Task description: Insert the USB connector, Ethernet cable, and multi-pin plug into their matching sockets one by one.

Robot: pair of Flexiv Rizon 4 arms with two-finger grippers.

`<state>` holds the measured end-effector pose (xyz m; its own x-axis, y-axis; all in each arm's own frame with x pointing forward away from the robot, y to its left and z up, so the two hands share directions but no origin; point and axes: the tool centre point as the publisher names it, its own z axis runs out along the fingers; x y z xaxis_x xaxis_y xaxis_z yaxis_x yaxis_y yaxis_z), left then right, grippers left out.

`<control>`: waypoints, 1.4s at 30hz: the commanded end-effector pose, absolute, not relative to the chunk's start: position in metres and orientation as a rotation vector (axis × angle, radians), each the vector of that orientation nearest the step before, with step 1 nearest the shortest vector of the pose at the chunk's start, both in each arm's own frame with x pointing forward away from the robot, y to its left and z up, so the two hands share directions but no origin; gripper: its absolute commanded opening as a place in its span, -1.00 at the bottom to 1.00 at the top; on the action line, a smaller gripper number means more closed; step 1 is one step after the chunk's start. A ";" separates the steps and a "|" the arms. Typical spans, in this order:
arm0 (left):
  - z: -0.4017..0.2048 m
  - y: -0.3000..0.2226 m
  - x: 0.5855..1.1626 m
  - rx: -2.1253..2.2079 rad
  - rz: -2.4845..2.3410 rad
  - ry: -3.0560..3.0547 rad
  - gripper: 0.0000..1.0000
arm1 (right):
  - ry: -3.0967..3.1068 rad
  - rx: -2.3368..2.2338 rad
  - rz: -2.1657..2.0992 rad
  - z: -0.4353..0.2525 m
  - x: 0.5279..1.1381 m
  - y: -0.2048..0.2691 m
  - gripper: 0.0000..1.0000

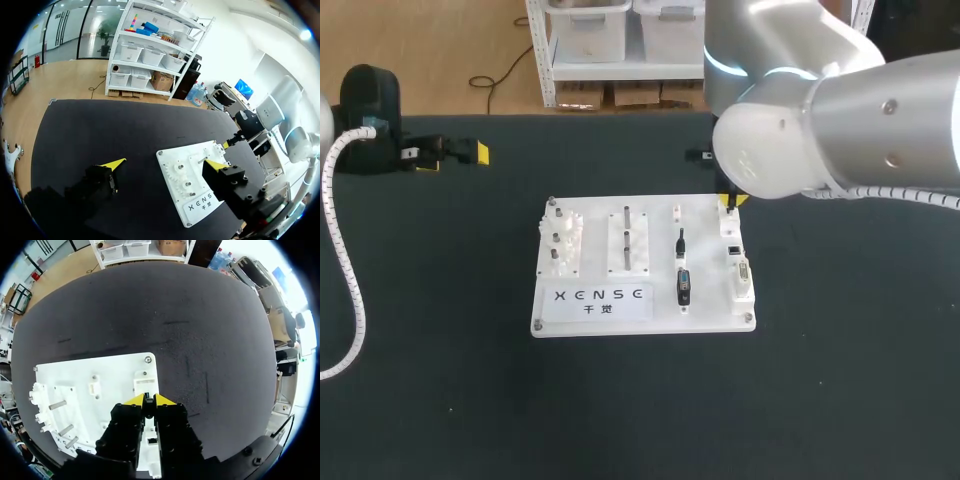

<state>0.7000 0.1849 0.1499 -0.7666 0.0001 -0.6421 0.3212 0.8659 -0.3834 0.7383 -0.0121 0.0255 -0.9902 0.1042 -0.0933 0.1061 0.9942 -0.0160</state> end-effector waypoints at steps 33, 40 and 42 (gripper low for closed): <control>0.150 0.185 0.700 0.231 -0.636 2.374 1.00 | 3.046 0.158 -0.033 0.020 0.739 -0.012 -1.00; 0.150 0.185 0.700 0.231 -0.636 2.374 1.00 | 3.051 0.173 -0.047 0.017 0.740 -0.014 -1.00; 0.150 0.185 0.700 0.231 -0.636 2.374 1.00 | 3.054 0.180 -0.055 0.015 0.741 -0.016 -1.00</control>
